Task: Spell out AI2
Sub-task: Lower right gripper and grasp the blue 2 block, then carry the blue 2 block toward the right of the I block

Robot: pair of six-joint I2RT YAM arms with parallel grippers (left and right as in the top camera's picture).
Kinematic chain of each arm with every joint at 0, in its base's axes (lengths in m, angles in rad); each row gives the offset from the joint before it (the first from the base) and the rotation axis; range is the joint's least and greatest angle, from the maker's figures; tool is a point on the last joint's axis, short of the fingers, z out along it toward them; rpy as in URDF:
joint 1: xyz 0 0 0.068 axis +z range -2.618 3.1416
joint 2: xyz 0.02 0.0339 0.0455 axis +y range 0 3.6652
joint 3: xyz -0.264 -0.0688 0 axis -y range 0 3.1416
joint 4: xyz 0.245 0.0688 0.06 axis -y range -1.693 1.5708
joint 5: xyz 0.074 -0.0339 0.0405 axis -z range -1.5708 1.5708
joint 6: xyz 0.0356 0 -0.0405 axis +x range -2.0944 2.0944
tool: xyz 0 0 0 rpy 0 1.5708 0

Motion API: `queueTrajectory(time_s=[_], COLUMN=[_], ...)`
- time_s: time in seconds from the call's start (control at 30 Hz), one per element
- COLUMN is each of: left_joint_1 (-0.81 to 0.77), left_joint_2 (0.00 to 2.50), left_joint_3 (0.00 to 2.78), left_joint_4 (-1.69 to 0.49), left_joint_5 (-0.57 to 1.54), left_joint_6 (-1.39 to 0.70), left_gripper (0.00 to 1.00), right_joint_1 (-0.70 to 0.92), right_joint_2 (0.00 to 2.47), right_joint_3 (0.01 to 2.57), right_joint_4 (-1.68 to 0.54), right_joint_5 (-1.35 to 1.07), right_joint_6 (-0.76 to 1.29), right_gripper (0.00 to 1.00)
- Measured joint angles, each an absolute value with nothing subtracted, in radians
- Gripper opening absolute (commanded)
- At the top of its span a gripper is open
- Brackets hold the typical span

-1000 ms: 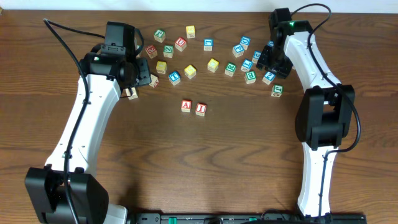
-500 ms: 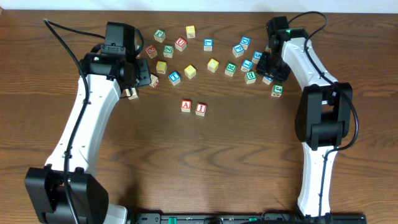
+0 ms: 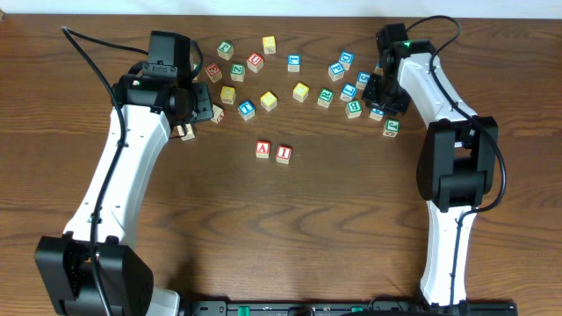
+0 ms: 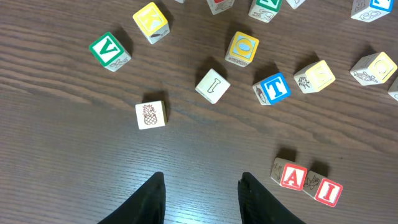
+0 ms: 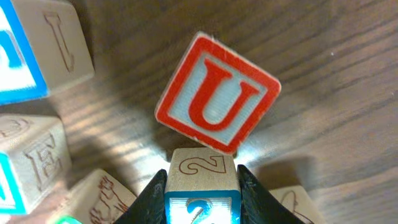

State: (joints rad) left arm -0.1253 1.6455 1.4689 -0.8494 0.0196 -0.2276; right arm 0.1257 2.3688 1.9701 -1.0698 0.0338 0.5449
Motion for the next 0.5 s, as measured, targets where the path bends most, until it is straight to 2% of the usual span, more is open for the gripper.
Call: queueTrajectory(time_s=[0.27, 0.5], left_joint_1=[-0.125, -0.125], left_joint_2=[1.645, 1.645], left_joint_3=[1.469, 1.469], left_joint_4=[-0.849, -0.849], left_joint_5=[0.020, 0.020], left_joint_6=[-0.228, -0.228], left_gripper=[0.38, 0.38], right_joint_1=[0.113, 0.120], right_joint_2=[2.361, 2.238], right_joint_3=[2.029, 2.035], right_joint_4=[-1.159, -1.191], right_joint_5=[0.034, 0.009], right_joint_6=[0.460, 0.402], right_gripper=[0.25, 0.25])
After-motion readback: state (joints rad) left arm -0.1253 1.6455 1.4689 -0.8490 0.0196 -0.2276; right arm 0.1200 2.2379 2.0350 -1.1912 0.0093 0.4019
